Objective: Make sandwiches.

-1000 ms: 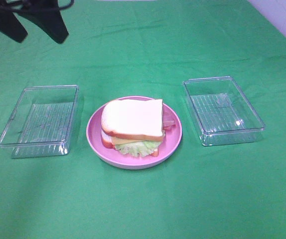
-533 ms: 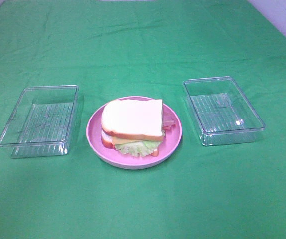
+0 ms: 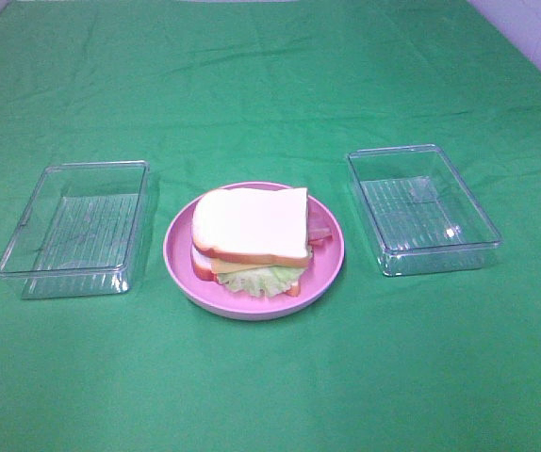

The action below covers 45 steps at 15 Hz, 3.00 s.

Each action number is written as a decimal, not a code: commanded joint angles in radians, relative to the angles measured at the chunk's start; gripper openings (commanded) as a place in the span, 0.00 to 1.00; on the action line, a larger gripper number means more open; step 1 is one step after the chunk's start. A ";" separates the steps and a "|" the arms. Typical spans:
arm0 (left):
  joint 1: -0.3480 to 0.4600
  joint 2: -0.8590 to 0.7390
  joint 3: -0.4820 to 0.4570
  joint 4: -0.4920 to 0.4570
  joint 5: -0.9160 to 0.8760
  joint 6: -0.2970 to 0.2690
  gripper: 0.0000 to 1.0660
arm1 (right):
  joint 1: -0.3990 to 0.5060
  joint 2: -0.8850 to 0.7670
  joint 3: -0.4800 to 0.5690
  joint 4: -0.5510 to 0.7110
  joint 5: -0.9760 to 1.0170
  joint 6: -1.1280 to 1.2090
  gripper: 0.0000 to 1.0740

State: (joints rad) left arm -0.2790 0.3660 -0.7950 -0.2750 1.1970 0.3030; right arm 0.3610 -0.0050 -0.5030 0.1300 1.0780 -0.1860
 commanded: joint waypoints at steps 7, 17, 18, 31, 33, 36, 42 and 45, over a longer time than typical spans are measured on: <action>0.003 -0.306 0.281 -0.026 -0.131 0.019 0.81 | 0.001 -0.016 -0.001 0.000 -0.011 -0.012 0.68; 0.004 -0.299 0.291 0.080 -0.143 -0.102 0.81 | -0.255 -0.015 -0.001 0.009 -0.011 -0.012 0.68; 0.004 -0.299 0.291 0.080 -0.143 -0.102 0.81 | -0.356 -0.015 -0.001 0.009 -0.011 -0.012 0.68; 0.217 -0.318 0.291 0.073 -0.143 -0.102 0.81 | -0.384 -0.015 -0.001 0.018 -0.010 -0.012 0.68; 0.340 -0.367 0.291 0.073 -0.143 -0.102 0.81 | -0.384 -0.015 -0.001 0.018 -0.010 -0.012 0.68; 0.388 -0.397 0.289 0.074 -0.142 -0.102 0.81 | -0.384 -0.015 -0.001 0.018 -0.010 -0.012 0.68; 0.383 -0.397 0.289 0.078 -0.140 -0.102 0.81 | -0.384 -0.012 -0.001 0.019 -0.010 -0.012 0.68; 0.383 -0.397 0.289 0.078 -0.140 -0.102 0.81 | -0.384 -0.012 -0.001 0.019 -0.010 -0.012 0.68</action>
